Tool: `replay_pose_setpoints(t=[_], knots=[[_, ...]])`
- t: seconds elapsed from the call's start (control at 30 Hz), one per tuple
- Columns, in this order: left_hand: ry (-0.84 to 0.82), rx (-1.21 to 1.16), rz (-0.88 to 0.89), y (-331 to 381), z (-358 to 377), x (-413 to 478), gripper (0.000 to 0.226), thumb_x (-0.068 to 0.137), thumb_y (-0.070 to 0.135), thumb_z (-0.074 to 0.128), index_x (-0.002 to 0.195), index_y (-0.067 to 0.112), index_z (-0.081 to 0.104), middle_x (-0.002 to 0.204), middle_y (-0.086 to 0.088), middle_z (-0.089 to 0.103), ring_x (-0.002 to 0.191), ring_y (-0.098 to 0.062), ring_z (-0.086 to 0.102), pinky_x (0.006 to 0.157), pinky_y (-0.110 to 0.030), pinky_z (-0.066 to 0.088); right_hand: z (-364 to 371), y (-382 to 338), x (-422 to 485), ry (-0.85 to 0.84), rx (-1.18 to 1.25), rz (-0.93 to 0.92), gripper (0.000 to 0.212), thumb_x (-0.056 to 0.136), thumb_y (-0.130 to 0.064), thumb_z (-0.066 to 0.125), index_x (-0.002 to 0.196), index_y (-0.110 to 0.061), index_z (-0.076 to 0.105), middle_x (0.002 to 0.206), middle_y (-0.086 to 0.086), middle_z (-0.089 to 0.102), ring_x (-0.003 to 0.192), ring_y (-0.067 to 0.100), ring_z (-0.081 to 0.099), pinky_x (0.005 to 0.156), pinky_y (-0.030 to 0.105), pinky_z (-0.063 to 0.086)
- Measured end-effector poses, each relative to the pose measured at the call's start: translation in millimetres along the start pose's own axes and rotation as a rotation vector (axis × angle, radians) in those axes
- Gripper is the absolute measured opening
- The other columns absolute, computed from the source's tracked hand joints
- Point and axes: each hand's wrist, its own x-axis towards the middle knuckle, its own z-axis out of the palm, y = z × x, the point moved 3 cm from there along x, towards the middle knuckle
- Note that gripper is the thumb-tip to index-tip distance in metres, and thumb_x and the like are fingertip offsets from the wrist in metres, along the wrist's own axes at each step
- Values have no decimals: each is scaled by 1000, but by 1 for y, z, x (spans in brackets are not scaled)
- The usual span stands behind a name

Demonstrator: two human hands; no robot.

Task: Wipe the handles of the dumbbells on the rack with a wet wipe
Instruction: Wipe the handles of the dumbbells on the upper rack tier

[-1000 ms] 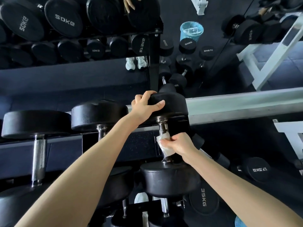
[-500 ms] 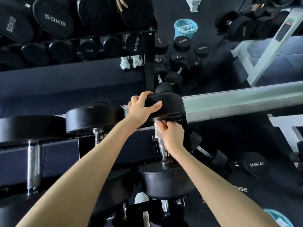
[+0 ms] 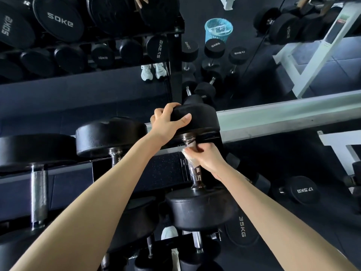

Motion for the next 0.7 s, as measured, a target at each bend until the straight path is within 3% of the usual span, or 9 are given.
replay_pose_setpoints(t=[0.17,0.27,0.4,0.47,0.5,0.53,0.6,0.63,0.7], knots=[[-2,15,-4,0,0,0,44,90,46,55,131,36,41,134,-2,28,130,-22,18,104,-36,24,-8,18,-15,-223,-82,52,30,82,-30,71,89,0,70,84,6,70,80,11,66,75,22,50],[-4,24,-10,0,1,-1,46,90,47,54,132,37,40,134,-2,28,131,-22,18,106,-37,23,-14,18,-23,-343,-366,45,31,83,-24,65,59,-5,61,58,-1,57,55,6,53,67,19,44],[-23,27,-11,2,-1,-2,45,91,47,54,132,37,40,125,2,28,129,-21,19,102,-34,22,-4,18,-29,-299,-517,17,43,78,-3,53,41,-12,34,43,0,39,55,19,37,64,23,35],[-27,30,-8,3,-1,-2,45,91,47,54,132,36,40,127,0,29,129,-22,19,102,-34,22,3,15,-30,-241,-689,-12,42,79,-5,51,44,-12,29,38,-1,32,49,22,34,61,26,41],[-26,35,-7,2,-1,-2,45,91,47,54,132,36,40,129,-2,29,129,-22,19,102,-34,22,7,14,-31,-226,-732,-27,40,80,-6,51,46,-11,30,42,1,34,48,22,36,67,28,47],[-24,39,-5,2,-1,-2,45,91,47,54,132,35,40,131,-2,28,129,-22,19,103,-34,22,8,11,-30,-210,-750,-33,37,80,-7,51,48,-11,32,47,3,37,51,22,42,72,28,50],[-20,43,-3,2,-1,-2,46,91,46,54,133,35,40,132,-3,28,129,-23,19,103,-34,22,3,8,-26,-249,-747,-7,35,80,-12,56,50,-14,39,55,2,44,60,21,51,67,26,47],[-20,47,-1,2,-1,-1,46,91,46,53,133,35,39,133,-4,28,130,-23,18,103,-34,22,-2,10,-24,-324,-694,22,36,82,-17,60,50,-16,43,56,-1,48,61,17,52,65,25,45],[-22,60,5,2,-1,-1,46,91,46,53,134,34,39,133,-4,28,130,-23,18,100,-32,21,-10,17,-20,-510,-438,74,45,87,-20,63,44,-16,49,53,-4,54,61,9,57,76,23,46]])
